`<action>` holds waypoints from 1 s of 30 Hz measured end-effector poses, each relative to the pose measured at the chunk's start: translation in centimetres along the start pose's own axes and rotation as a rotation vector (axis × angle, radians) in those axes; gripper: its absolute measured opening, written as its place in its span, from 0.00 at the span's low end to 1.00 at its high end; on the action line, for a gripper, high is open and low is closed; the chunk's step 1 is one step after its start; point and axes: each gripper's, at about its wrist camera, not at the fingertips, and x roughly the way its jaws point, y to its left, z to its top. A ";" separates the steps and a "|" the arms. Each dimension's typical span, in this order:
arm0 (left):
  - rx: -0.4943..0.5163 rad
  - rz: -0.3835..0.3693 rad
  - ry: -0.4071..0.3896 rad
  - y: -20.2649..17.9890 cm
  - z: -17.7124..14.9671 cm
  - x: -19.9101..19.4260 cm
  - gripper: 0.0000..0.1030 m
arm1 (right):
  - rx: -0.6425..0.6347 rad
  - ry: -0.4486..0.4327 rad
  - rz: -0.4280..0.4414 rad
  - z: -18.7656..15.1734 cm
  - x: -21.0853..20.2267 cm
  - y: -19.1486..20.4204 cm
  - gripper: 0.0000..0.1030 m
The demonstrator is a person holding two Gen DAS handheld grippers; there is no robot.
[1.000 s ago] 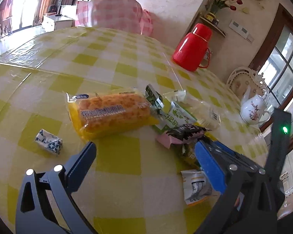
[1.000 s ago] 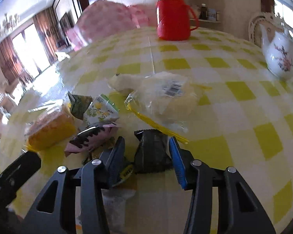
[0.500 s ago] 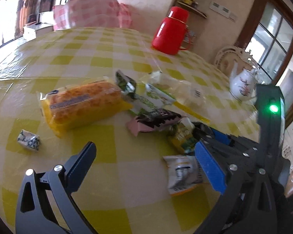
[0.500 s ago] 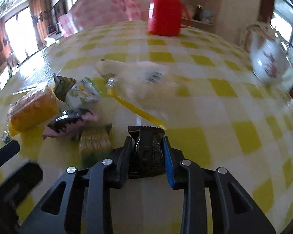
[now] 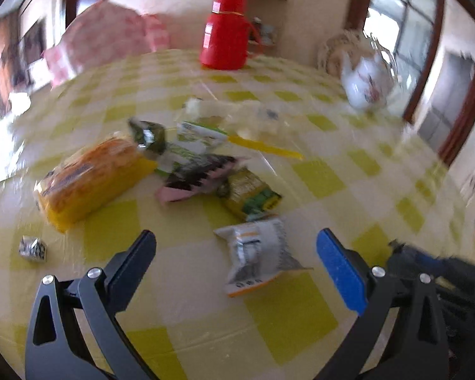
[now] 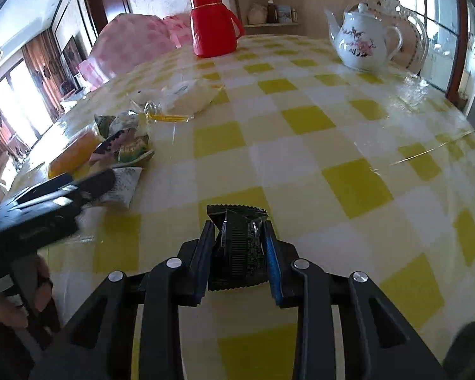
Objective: Organize snacks
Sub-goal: 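Grasp the black wrapped snack with the right tool while the left tool grasps the white-and-orange bag, then carry the black snack and white-and-orange bag over the box with both tools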
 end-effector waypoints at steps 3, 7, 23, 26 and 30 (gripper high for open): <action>0.025 0.039 0.058 -0.9 0.4 1.5 0.98 | -0.023 -0.002 -0.009 0.0 0.0 0.3 0.30; -0.034 0.087 0.153 -0.3 0.9 3.7 0.98 | -0.037 -0.008 -0.005 0.1 -0.4 0.5 0.30; 0.104 0.014 0.089 -1.6 -0.8 1.3 0.37 | 0.082 -0.029 0.074 0.2 -0.6 -1.3 0.30; 0.091 0.000 0.067 -1.7 -0.7 0.4 0.37 | 0.104 -0.026 0.083 0.1 -0.3 -1.5 0.30; 0.085 -0.011 0.036 -1.8 -0.5 -0.7 0.37 | 0.109 -0.038 0.074 0.1 -0.3 -1.4 0.30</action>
